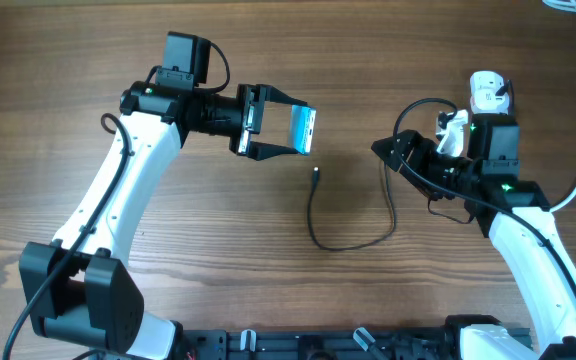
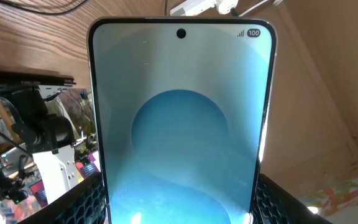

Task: Plug charger to phone and switch on socket

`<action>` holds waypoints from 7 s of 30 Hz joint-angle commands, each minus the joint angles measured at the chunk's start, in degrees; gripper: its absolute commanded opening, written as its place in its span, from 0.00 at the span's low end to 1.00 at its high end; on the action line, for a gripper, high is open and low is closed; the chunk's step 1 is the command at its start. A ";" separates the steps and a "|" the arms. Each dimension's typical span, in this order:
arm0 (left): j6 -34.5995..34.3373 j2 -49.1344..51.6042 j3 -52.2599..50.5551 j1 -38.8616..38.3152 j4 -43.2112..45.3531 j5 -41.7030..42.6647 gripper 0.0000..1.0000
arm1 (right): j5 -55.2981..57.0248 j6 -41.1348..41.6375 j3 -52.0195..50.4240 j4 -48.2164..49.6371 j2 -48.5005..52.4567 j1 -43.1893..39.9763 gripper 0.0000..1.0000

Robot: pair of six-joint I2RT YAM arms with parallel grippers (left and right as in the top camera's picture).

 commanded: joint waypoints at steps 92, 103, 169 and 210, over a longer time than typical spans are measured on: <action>34.91 -1.27 1.44 -2.16 12.33 -28.44 0.89 | 12.70 63.95 0.70 60.63 14.32 25.59 0.04; 32.96 -1.27 1.44 -2.16 18.01 -27.36 0.56 | 15.39 79.34 0.70 61.05 14.34 26.82 0.04; 67.21 -1.27 1.44 18.12 8.87 2.45 0.04 | 15.91 -1.07 17.25 2.10 14.58 20.65 0.70; 63.10 -1.27 1.44 18.18 7.34 1.77 0.04 | 23.96 8.31 36.26 -20.00 48.24 29.00 0.04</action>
